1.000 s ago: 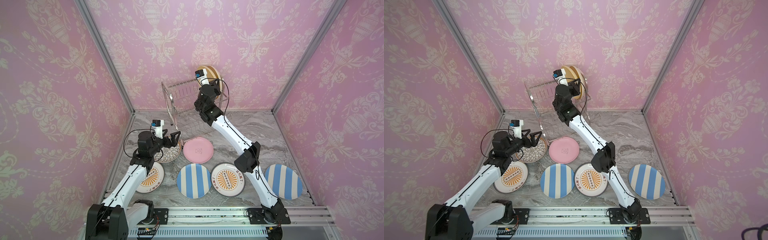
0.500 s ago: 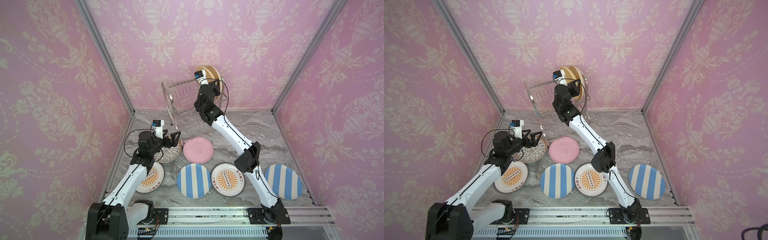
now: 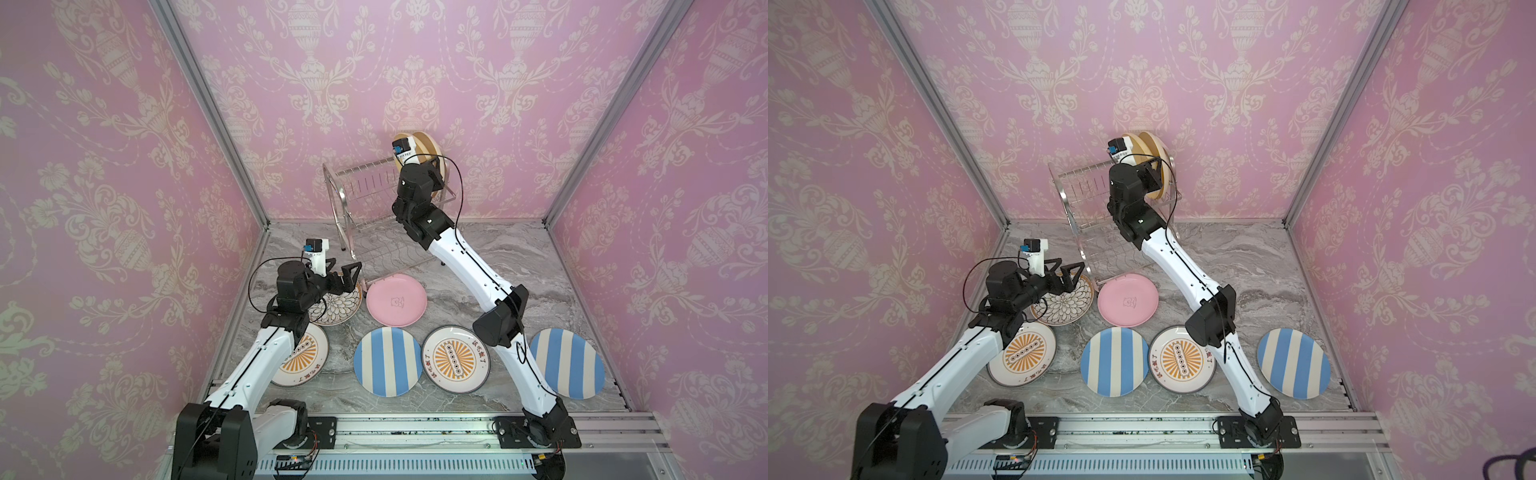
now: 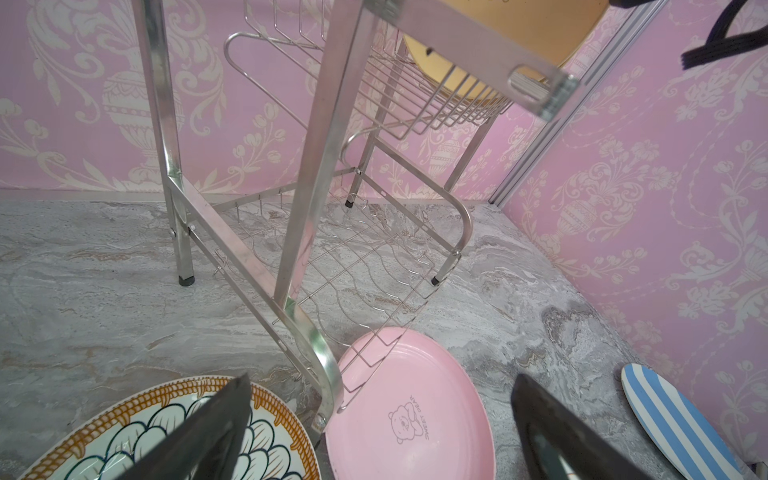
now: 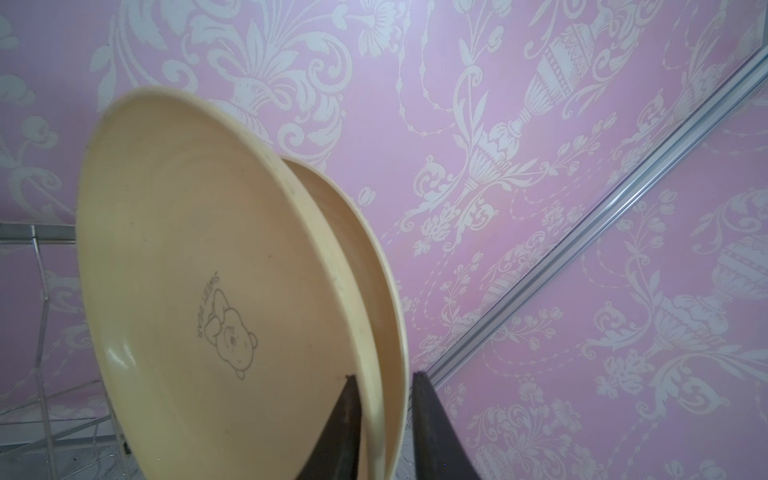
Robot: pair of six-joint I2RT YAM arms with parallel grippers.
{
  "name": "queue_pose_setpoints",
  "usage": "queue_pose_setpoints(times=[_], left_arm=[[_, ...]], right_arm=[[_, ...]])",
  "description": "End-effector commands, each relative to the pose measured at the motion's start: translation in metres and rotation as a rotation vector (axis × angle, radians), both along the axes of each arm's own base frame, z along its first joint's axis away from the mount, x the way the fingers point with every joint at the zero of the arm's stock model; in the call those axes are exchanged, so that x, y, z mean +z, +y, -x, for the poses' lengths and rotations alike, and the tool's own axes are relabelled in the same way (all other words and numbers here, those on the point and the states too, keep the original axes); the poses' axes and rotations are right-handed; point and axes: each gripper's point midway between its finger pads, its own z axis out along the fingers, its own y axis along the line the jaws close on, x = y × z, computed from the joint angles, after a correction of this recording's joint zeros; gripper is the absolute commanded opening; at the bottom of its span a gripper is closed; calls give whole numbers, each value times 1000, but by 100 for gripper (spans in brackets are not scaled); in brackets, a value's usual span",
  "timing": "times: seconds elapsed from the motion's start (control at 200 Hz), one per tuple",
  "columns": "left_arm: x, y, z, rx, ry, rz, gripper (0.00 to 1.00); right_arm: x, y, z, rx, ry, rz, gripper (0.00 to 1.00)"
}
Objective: Load the plates into the dish rack
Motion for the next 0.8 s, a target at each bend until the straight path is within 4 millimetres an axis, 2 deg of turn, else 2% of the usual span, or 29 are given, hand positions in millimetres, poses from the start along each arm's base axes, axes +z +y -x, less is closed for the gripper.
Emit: queue_pose_setpoints(times=[0.0, 0.3, 0.54, 0.696, 0.756, 0.796], left_arm=[[15, -7, -1, -30, -19, 28, 99], [16, -9, -3, -37, -19, 30, 99], [16, -9, -1, -36, -17, 21, 99], [18, -8, 0, -30, -21, 11, 99], [17, -7, 0, -30, -18, 9, 99], [15, -7, 0, -30, -14, 9, 99]], right_arm=[[37, -17, 19, 20, -65, -100, 23], [41, -18, 24, 59, -53, -134, 23], [31, -6, 16, 116, -42, -146, 24], [23, -14, 12, 108, -20, -167, 24], [22, -19, 12, 105, -13, -175, 27], [22, -20, 12, 99, -9, -172, 37]])
